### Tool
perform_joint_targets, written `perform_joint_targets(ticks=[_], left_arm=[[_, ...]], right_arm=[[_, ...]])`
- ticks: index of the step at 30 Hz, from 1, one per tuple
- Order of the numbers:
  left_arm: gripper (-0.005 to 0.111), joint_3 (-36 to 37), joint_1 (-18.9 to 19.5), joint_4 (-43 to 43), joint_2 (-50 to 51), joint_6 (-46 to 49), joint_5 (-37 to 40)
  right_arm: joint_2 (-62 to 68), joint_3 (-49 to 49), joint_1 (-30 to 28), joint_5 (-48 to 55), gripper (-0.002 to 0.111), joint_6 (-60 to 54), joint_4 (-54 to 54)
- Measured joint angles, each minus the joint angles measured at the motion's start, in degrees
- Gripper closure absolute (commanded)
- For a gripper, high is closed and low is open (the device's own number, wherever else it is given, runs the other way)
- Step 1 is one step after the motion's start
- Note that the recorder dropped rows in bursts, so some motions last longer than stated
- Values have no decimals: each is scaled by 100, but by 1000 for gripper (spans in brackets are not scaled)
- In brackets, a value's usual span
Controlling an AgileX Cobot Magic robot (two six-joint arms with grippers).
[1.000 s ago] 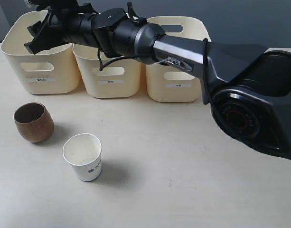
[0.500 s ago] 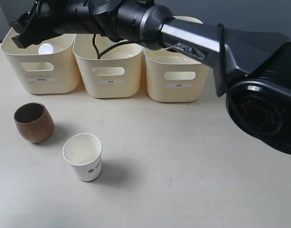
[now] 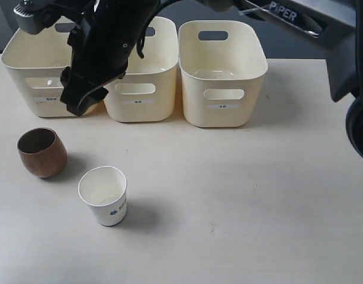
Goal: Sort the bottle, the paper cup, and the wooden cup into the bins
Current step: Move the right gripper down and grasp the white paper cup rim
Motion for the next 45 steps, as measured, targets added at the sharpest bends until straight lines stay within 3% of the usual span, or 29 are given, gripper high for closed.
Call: perform_joint_targets(ticks=[14, 24, 45], left_arm=[[107, 0, 0, 0, 0, 0, 0], [107, 0, 0, 0, 0, 0, 0], [107, 0, 0, 0, 0, 0, 0]], right_arm=[[-21, 378, 1141, 81, 54, 670, -863], [-21, 1317, 1180, 112, 54, 741, -915], [-21, 1672, 1180, 116, 54, 721, -915]])
